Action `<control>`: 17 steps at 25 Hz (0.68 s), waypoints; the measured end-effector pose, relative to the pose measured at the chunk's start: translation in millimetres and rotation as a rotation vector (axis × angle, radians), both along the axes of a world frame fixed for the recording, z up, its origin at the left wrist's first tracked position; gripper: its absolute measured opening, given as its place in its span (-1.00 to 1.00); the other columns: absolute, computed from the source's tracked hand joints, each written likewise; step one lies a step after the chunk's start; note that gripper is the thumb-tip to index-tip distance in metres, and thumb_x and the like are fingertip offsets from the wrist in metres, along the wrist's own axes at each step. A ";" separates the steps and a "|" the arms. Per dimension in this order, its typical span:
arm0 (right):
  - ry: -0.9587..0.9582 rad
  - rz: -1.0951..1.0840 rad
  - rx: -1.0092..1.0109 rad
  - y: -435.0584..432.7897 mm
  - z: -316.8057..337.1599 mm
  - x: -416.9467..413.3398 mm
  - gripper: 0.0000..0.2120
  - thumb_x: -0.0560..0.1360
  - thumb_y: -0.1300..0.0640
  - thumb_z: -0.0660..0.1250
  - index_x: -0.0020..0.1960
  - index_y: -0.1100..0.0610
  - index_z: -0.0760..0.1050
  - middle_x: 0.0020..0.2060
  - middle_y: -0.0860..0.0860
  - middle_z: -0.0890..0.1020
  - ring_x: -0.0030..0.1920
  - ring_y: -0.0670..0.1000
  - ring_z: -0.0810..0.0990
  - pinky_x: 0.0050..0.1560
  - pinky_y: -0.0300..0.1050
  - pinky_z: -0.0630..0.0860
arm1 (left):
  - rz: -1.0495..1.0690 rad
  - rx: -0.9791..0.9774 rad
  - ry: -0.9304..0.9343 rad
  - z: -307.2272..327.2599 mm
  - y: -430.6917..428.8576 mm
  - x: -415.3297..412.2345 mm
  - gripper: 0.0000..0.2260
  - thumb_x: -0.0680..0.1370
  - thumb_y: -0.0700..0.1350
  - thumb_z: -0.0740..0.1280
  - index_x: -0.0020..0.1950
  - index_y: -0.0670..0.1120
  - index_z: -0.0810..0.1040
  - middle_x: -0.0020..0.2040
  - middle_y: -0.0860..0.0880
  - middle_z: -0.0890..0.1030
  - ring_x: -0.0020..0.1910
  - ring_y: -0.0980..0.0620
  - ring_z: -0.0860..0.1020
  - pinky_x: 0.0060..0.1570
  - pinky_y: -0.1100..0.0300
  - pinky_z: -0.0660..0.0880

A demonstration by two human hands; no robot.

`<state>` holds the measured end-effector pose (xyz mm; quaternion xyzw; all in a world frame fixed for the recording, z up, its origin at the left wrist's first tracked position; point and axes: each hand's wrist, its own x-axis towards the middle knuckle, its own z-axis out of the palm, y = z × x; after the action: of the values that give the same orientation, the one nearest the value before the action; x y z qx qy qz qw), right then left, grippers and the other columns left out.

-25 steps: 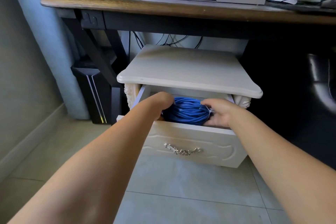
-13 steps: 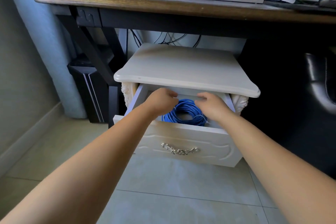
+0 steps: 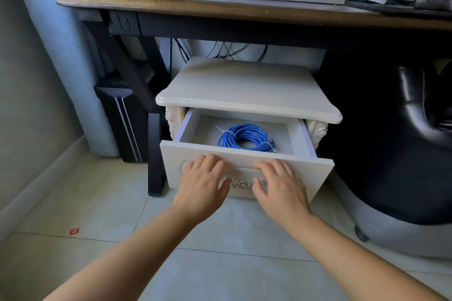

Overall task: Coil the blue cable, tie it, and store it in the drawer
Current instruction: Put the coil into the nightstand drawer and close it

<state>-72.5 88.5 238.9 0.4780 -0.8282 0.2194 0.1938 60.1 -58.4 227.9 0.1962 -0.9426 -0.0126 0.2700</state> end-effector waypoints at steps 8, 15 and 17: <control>-0.049 -0.123 0.316 -39.6 -17.0 -28.7 -0.38 0.53 -0.01 0.28 0.55 0.00 0.21 0.50 0.15 0.29 0.52 0.23 0.19 0.47 0.22 0.15 | 0.026 0.130 -0.282 -6.6 -18.1 -44.0 -0.45 0.61 -0.01 0.17 0.58 -0.04 0.11 0.61 -0.13 0.00 0.59 -0.13 -0.06 0.53 -0.11 -0.02; -0.130 -0.137 0.478 -77.7 -19.5 -68.4 -0.28 0.61 -0.09 0.13 0.60 -0.03 -0.22 0.58 0.07 -0.27 0.57 0.14 -0.31 0.53 0.22 -0.23 | 0.101 0.130 -0.516 -9.7 -52.5 -92.7 -0.33 0.60 -0.01 0.10 0.61 -0.04 -0.19 0.57 -0.15 -0.37 0.55 -0.09 -0.35 0.50 -0.25 -0.18; -0.138 -0.142 0.488 -86.6 -19.2 -77.7 -0.26 0.61 -0.10 0.14 0.60 -0.02 -0.25 0.58 0.06 -0.30 0.57 0.13 -0.33 0.53 0.22 -0.23 | 0.102 0.143 -0.517 -8.9 -61.6 -103.3 -0.33 0.60 -0.02 0.10 0.60 -0.05 -0.20 0.56 -0.15 -0.37 0.55 -0.09 -0.35 0.49 -0.25 -0.17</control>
<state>-150.1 2.0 219.7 0.4353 -0.8992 0.0308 0.0306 -43.2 -119.9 219.0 0.2589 -0.9658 -0.0149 0.0063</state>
